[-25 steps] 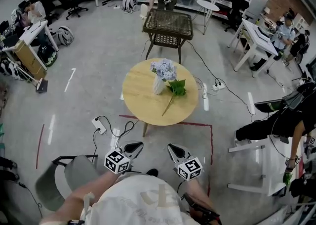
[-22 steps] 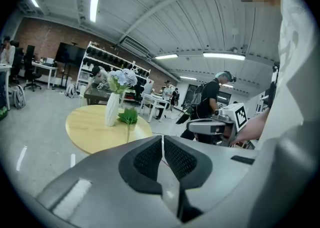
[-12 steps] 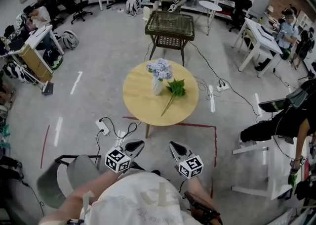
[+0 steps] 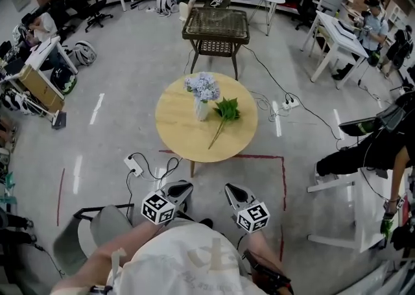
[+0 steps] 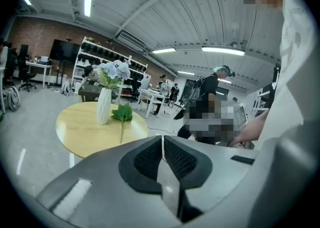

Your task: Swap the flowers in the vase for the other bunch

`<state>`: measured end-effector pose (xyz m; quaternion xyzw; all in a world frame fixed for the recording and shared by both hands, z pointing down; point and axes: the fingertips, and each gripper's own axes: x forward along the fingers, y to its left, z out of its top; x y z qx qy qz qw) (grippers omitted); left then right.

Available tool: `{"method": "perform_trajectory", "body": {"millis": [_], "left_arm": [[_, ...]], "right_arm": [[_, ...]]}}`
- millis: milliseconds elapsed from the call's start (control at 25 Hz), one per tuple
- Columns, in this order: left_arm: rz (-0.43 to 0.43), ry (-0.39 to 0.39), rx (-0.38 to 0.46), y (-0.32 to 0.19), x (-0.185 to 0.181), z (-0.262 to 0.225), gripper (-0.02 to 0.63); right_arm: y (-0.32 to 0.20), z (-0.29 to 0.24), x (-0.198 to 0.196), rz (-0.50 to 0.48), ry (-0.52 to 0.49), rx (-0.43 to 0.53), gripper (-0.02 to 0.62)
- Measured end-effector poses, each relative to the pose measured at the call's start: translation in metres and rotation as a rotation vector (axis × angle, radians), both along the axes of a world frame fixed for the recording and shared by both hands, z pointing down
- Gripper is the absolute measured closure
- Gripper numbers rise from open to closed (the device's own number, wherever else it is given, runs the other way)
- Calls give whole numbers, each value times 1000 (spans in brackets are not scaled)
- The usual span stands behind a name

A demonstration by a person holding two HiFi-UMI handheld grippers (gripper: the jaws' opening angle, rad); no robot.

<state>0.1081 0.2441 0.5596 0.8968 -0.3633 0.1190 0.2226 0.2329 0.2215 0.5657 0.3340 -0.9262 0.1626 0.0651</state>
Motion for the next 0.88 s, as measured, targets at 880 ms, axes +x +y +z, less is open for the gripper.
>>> {"method": "perform_trajectory", "body": {"millis": [880], "left_arm": [[105,82,27,-119,-18,2,589]], "right_arm": [[-90,-1,-10,138,93,-23,586]]}}
